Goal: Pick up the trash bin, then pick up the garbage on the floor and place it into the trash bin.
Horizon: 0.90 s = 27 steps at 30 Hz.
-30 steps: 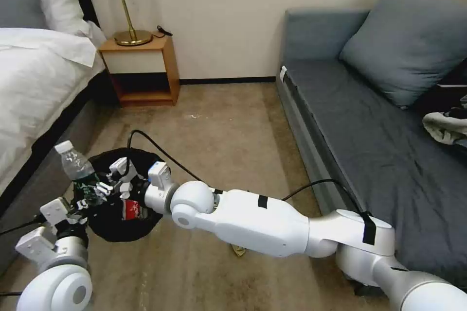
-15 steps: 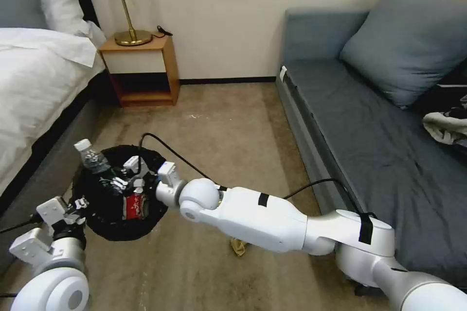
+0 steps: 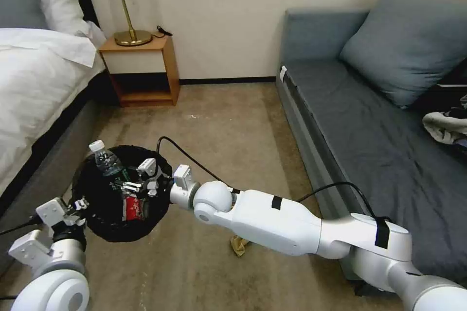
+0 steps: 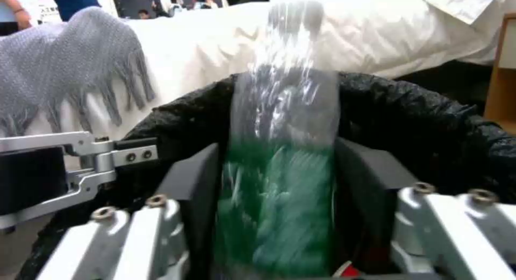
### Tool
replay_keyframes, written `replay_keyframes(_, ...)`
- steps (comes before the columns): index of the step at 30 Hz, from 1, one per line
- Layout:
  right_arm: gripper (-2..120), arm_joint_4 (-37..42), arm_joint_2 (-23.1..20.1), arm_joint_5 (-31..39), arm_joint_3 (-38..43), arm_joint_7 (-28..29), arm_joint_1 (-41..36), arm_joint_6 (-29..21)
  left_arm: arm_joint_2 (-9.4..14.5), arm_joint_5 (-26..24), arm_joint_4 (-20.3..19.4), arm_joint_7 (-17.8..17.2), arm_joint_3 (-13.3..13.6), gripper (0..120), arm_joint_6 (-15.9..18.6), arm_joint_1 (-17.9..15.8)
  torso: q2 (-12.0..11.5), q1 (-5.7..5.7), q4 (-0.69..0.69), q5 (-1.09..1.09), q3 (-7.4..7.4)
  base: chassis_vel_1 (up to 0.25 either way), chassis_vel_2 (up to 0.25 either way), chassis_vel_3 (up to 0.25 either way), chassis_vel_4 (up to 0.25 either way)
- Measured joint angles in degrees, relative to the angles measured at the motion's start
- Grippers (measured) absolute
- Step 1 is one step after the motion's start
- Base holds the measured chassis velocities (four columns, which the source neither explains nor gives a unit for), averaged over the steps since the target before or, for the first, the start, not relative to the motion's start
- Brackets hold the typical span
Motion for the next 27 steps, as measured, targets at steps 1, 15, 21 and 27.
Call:
replay_keyframes(1,67,0.2,-0.1,0.0,0.0,0.0,0.0,0.0,0.0,0.0,-0.1,0.0,0.0,7,0.0,0.0,0.0,0.0,0.0,0.0,0.0,0.0,0.0,0.0,0.0)
replay_keyframes(15,100,5.4,-3.8,1.5,5.6,0.9,-0.7,-0.5,-0.3,0.0,-0.8,0.0,-0.3,7,-0.6,1.2,0.0,0.0,0.01,0.01,0.0,0.0,0.0,0.0,0.0)
replay_keyframes(21,100,9.9,-10.5,5.2,12.9,1.5,-0.9,-1.3,-0.5,0.0,-0.8,0.0,-0.2,7,-0.7,1.3,0.0,0.0,0.0,0.01,0.0,0.0,0.0,0.0,0.0)
replay_keyframes(27,100,12.9,-16.3,5.6,18.9,4.3,-2.6,-3.4,-0.5,0.0,-0.7,0.0,0.1,7,-0.7,1.1,0.0,0.0,0.0,0.02,0.0,0.0,0.0,0.0,0.0)
